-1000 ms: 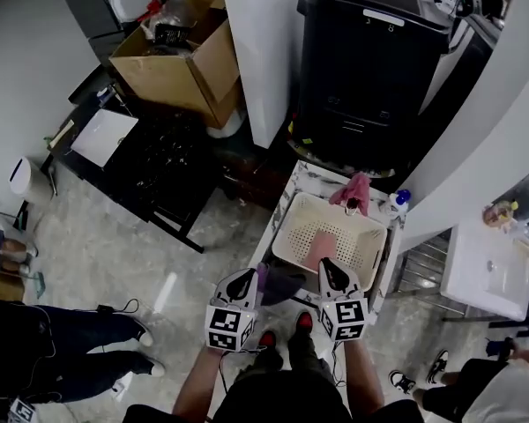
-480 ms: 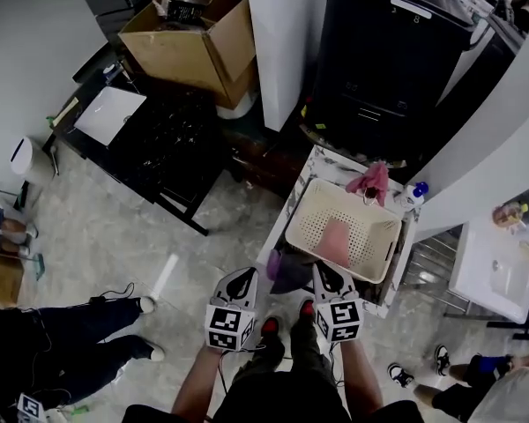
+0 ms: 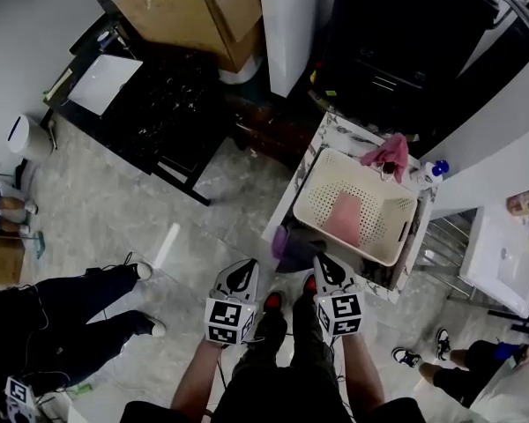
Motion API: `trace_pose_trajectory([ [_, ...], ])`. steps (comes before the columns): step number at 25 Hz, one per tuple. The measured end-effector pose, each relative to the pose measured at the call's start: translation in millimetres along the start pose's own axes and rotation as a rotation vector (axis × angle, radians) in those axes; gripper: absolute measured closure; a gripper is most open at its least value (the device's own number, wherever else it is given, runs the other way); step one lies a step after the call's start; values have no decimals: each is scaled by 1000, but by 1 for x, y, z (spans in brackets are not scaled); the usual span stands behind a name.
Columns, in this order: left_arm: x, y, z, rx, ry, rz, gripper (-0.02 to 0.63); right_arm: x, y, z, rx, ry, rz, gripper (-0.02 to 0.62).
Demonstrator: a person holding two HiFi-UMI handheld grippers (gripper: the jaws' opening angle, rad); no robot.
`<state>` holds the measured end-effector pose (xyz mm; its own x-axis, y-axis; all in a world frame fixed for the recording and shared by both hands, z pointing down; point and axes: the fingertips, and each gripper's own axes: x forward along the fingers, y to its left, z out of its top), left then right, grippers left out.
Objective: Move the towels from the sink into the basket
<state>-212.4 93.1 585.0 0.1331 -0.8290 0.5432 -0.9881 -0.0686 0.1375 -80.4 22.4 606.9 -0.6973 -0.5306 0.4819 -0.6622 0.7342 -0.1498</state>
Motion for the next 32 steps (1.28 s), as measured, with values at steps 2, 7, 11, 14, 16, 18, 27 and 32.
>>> trace_pose_trajectory([
  [2, 0, 0, -8, -6, 11, 1, 598, 1, 1, -8, 2, 11, 4, 552],
  [7, -1, -3, -22, -14, 32, -3, 598, 5, 2, -22, -1, 38, -1, 552],
  [11, -2, -5, -25, -13, 38, -6, 598, 13, 6, -35, -19, 78, 20, 497],
  [14, -3, -5, -27, -14, 44, -4, 598, 20, 10, -45, -21, 116, 40, 406],
  [16, -4, -4, -28, -16, 46, 0, 598, 24, 11, -53, -26, 135, 40, 390],
  [18, -5, -2, -29, -19, 49, 5, 598, 27, 11, -59, -29, 151, 37, 387],
  [27, -8, 2, -42, -26, 70, 15, 598, 32, 8, -69, -105, 168, -36, 410],
  [32, -8, 2, -40, -25, 65, 12, 598, 32, 5, -69, -109, 171, -59, 460],
])
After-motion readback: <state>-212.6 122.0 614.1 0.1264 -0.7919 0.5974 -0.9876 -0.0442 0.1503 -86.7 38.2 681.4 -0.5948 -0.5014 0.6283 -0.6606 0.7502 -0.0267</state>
